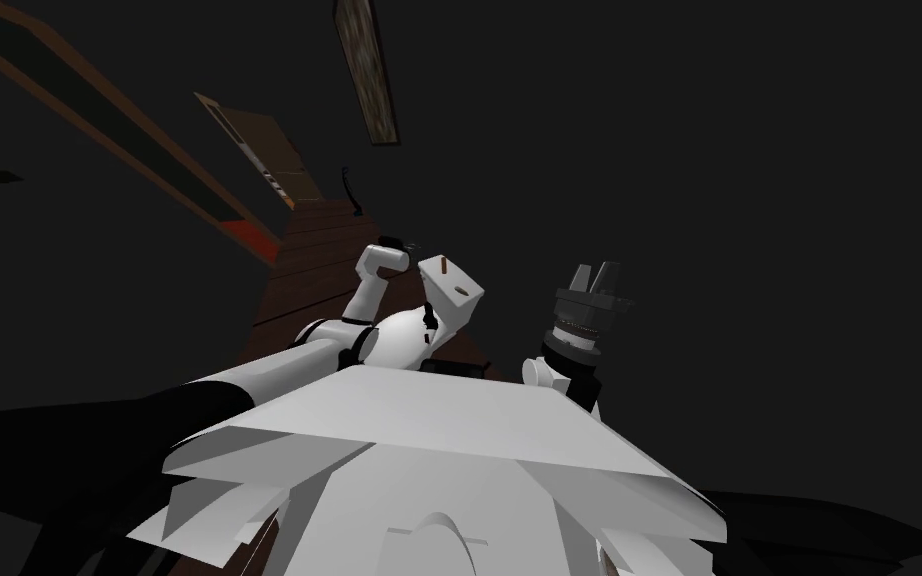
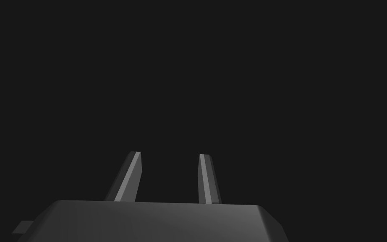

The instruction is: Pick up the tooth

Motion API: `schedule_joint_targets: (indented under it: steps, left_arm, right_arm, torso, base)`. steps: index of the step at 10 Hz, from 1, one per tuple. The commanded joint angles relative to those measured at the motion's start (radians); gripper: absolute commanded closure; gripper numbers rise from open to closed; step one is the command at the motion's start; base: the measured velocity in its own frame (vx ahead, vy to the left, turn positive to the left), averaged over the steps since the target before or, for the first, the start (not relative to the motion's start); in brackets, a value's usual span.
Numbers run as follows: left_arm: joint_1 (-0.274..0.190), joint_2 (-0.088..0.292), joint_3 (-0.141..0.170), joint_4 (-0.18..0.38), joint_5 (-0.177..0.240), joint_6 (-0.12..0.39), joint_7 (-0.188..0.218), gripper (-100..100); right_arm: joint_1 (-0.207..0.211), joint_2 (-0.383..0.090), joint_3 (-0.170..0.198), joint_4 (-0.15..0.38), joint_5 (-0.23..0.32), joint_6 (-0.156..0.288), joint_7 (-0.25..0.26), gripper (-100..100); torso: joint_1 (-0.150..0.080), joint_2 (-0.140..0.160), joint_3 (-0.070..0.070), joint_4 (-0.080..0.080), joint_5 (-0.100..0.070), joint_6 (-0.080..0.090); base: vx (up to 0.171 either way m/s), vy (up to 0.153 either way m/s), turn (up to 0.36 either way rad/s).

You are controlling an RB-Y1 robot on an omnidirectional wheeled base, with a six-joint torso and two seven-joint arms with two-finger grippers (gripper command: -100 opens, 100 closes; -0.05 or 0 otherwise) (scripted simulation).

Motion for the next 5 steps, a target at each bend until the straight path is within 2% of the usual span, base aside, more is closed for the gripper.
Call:
schedule_joint_targets:
  steps: [1, 2, 3, 5]
  left_arm:
    - [-0.038, 0.007, 0.003, 0.05, 0.011, 0.033, -0.01, -100]
    - [-0.068, 0.012, 0.005, 0.08, 0.019, 0.059, -0.02, -100]
    - [-0.068, 0.012, 0.005, 0.095, 0.019, 0.059, -0.02, -100]
    - [-0.123, 0.019, 0.006, 0.173, 0.03, 0.111, -0.038, -100]
  right_arm:
    - [0.0, 0.0, 0.0, 0.0, 0.0, 0.0, 0.0, 0]
    - [0.0, 0.0, 0.0, 0.0, 0.0, 0.0, 0.0, 0]
    - [0.0, 0.0, 0.0, 0.0, 0.0, 0.0, 0.0, 0]
    - [0.0, 0.0, 0.0, 0.0, 0.0, 0.0, 0.0, 0]
  torso:
    - [0.0, 0.0, 0.0, 0.0, 0.0, 0.0]
    - [0.001, 0.001, 0.0, 0.0, 0.0, 0.0]
    - [0.0, 0.0, 0.0, 0.0, 0.0, 0.0]
    - [0.0, 0.0, 0.0, 0.0, 0.0, 0.0]
  base:
    - [-0.003, 0.0, 0.035]
    - [0.006, -0.007, 0.036]
    - [0.007, -0.008, 0.025]
    - [0.0, -0.007, 0.008]
